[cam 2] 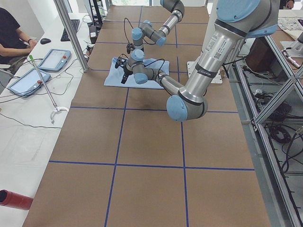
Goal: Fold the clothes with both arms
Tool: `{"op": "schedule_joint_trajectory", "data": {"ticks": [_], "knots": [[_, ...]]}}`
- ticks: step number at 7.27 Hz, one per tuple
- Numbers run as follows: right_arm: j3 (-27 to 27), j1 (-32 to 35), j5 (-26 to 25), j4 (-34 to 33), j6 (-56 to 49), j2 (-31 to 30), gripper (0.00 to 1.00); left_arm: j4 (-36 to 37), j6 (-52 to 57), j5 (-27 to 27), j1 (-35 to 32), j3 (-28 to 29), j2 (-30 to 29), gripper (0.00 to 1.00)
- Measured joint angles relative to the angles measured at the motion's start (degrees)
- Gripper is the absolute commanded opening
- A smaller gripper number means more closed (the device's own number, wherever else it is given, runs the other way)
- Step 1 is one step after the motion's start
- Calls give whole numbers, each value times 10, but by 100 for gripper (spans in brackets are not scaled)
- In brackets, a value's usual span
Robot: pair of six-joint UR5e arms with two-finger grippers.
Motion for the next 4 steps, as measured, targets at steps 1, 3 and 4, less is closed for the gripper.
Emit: {"op": "schedule_joint_trajectory", "data": {"ticks": [1, 3, 4], "knots": [[0, 3, 0, 0, -4, -1, 100, 0, 0, 0, 0, 0, 0, 100], [0, 12, 1, -1, -21, -7, 100, 0, -1, 0, 0, -1, -2, 100], [0, 17, 1, -1, -28, -11, 100, 0, -2, 0, 0, -1, -3, 100]]}}
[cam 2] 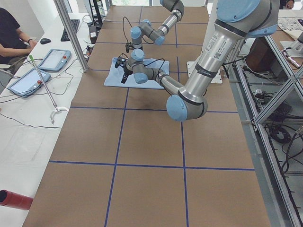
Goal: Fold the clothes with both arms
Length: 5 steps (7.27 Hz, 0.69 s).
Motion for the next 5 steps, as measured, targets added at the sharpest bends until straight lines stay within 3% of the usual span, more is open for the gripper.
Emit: {"op": "schedule_joint_trajectory", "data": {"ticks": [5], "knots": [[5, 44, 21, 3, -49, -17, 100, 0, -1, 0, 1, -1, -1, 100]]}}
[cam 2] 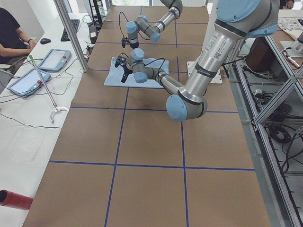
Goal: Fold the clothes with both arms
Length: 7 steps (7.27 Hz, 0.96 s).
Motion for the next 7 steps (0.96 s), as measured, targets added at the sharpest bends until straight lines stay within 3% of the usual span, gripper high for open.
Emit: {"op": "schedule_joint_trajectory", "data": {"ticks": [3, 4, 5, 7], "knots": [[6, 16, 3, 5, -3, 18, 100, 0, -6, -7, 0, -1, 1, 100], [25, 19, 5, 7, -1, 18, 100, 2, -28, -34, -1, -4, 3, 100], [75, 21, 11, 9, 7, -4, 100, 8, -69, -74, -1, -16, 7, 100], [243, 18, 45, 7, 51, -103, 100, 52, -194, -111, 11, -80, 32, 100]]}}
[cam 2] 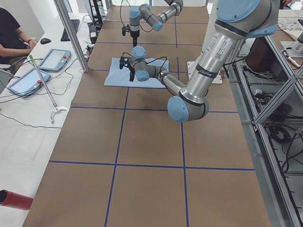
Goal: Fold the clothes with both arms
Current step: 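Lower the left gripper to the near corner while the right gripper moves inward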
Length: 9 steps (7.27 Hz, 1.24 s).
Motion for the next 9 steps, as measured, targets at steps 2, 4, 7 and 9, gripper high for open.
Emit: {"op": "schedule_joint_trajectory", "data": {"ticks": [2, 4, 7, 9], "knots": [[117, -20, 29, 2, 72, -71, 100, 56, -107, 41, 56, -97, 64, 100], [161, -61, 15, 4, 149, -91, 100, 143, -210, 114, 138, -155, 89, 97], [169, -107, -27, 10, 188, -97, 100, 205, -281, 177, 218, -166, 93, 94], [167, -114, -31, 11, 191, -98, 100, 210, -288, 184, 232, -165, 95, 87]]}}
